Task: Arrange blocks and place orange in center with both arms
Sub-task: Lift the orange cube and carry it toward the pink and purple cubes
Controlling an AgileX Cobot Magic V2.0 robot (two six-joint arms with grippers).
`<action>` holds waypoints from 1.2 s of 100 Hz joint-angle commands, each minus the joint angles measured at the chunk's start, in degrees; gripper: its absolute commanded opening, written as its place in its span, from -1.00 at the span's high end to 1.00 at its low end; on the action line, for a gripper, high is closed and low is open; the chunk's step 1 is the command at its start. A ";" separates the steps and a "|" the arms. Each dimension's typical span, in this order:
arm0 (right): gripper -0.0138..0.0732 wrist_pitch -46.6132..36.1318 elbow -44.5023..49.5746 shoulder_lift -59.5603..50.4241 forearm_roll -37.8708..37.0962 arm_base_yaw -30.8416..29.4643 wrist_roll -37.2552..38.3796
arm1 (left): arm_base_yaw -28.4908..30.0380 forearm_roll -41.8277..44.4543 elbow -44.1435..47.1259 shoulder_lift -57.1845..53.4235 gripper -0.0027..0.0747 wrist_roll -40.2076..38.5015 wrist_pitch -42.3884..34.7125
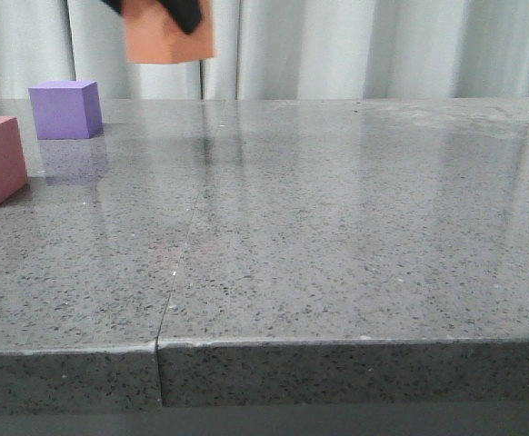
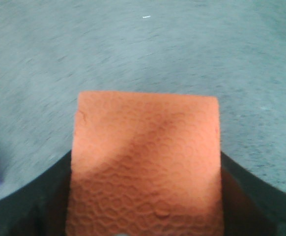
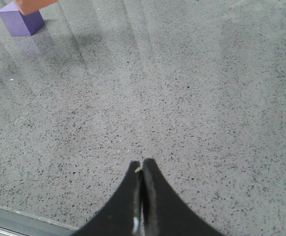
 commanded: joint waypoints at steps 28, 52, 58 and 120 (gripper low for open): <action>0.84 -4.46 -1.45 0.25 -1.20 -0.08 -0.36 | 7.57 6.33 5.50 -7.99 0.07 -12.52 -1.66; 0.84 -4.46 -1.45 0.25 -1.20 -0.08 -0.36 | 9.91 11.59 16.63 -12.39 0.07 -20.65 -8.88; 0.84 -4.46 -1.45 0.25 -1.20 -0.08 -0.36 | 9.91 12.69 18.48 -12.49 0.07 -22.09 -10.01; 0.84 -4.46 -1.45 0.25 -1.20 -0.08 -0.36 | 9.91 17.80 24.00 -8.45 0.07 -29.97 -19.21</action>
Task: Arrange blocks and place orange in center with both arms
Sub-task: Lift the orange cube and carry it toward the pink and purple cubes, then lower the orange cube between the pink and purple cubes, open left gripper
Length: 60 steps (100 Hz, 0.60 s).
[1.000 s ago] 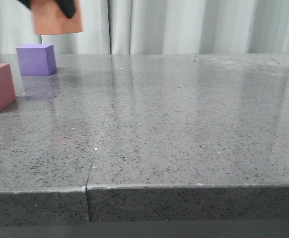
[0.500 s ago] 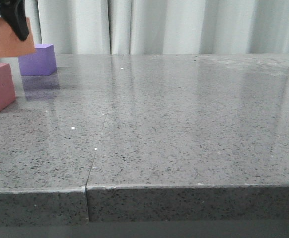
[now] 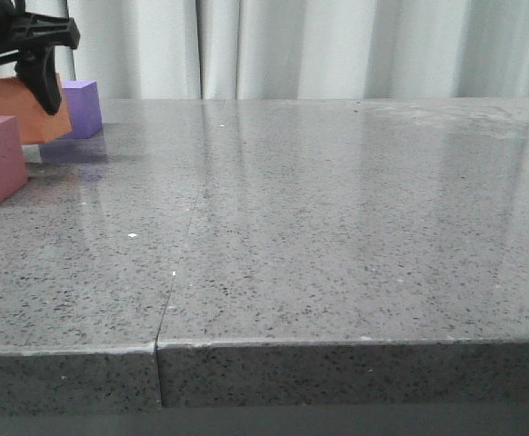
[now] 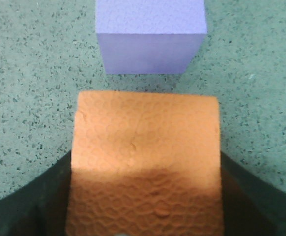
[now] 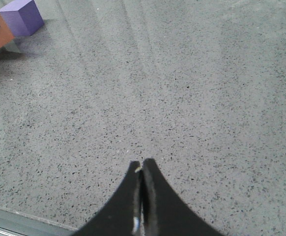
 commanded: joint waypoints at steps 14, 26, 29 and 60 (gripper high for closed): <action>0.84 -4.46 -1.45 0.25 -1.20 -0.08 -0.36 | -0.05 2.30 -1.31 -2.14 0.07 -2.60 -3.87; 0.84 -4.46 -1.45 0.25 -1.20 -0.08 -0.36 | -0.05 2.30 -0.81 -2.14 0.07 -2.60 -4.10; 0.84 -4.46 -1.45 0.25 -1.20 -0.08 -0.36 | -0.05 2.30 -0.45 -2.14 0.07 -2.60 -4.10; 0.84 -4.46 -1.45 0.25 -1.20 -0.08 -0.36 | -0.05 2.30 0.24 -2.14 0.00 -2.60 -4.33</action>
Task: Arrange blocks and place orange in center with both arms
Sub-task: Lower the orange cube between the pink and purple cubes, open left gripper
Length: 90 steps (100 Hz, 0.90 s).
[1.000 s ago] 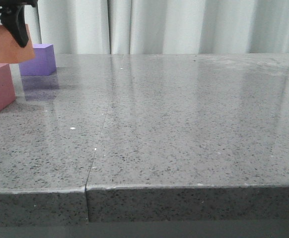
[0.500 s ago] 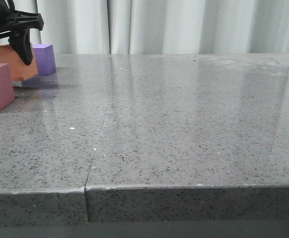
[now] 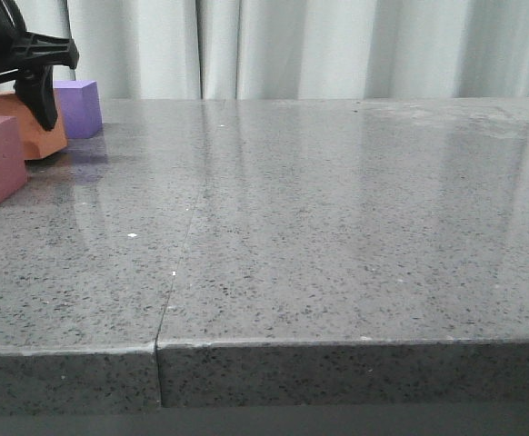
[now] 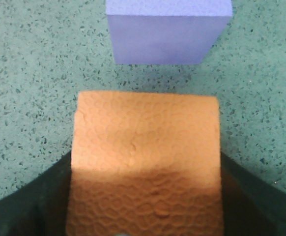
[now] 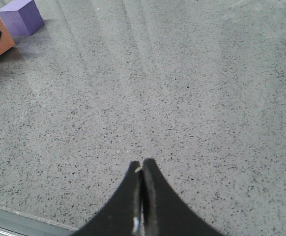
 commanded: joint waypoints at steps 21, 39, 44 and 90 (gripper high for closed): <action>0.84 -4.46 -1.45 0.25 -1.20 -0.08 -0.21 | -0.05 0.10 -1.37 -2.71 -0.57 -0.64 -3.25; 0.84 -4.46 -1.45 0.25 -1.20 -0.08 -0.21 | -0.05 0.10 -1.37 -2.82 -0.62 -0.64 -3.27; 0.84 -4.46 -1.45 0.25 -1.20 -0.08 -0.21 | -0.05 0.10 -1.37 -2.93 -0.62 -0.54 -3.27; 0.84 -4.46 -1.45 0.25 -1.20 -0.08 -0.21 | -0.05 0.10 -1.29 -10.91 -0.36 -0.44 -4.89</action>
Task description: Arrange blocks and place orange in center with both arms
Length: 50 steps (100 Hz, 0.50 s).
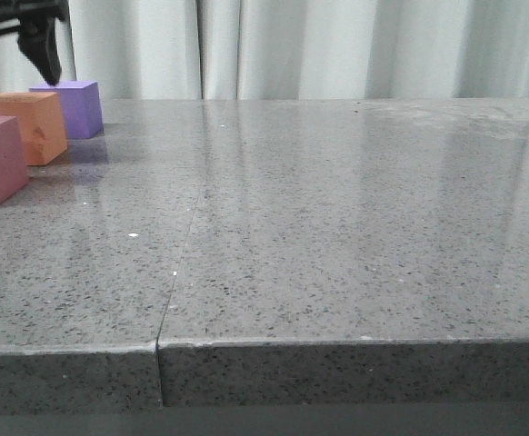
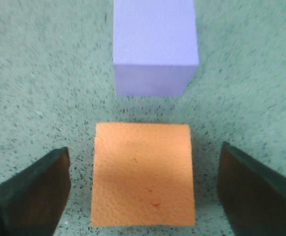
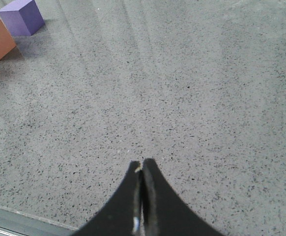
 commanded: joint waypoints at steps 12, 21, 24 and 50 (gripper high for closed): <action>0.84 -4.46 -1.45 0.25 -1.20 -0.08 -0.22 | -0.05 0.10 -0.64 -7.20 0.15 -0.44 -3.79; 0.84 -4.46 -1.45 0.25 -1.20 -0.08 -0.22 | -0.05 0.10 1.11 -9.58 0.58 -0.44 -5.13; 0.84 -4.46 -1.45 0.25 -1.20 -0.08 -0.22 | -0.05 0.10 1.94 -10.33 0.71 -0.44 -5.43; 0.84 -4.46 -1.45 0.25 -1.20 -0.08 -0.22 | -0.05 0.10 9.95 -18.33 0.98 -0.44 -9.04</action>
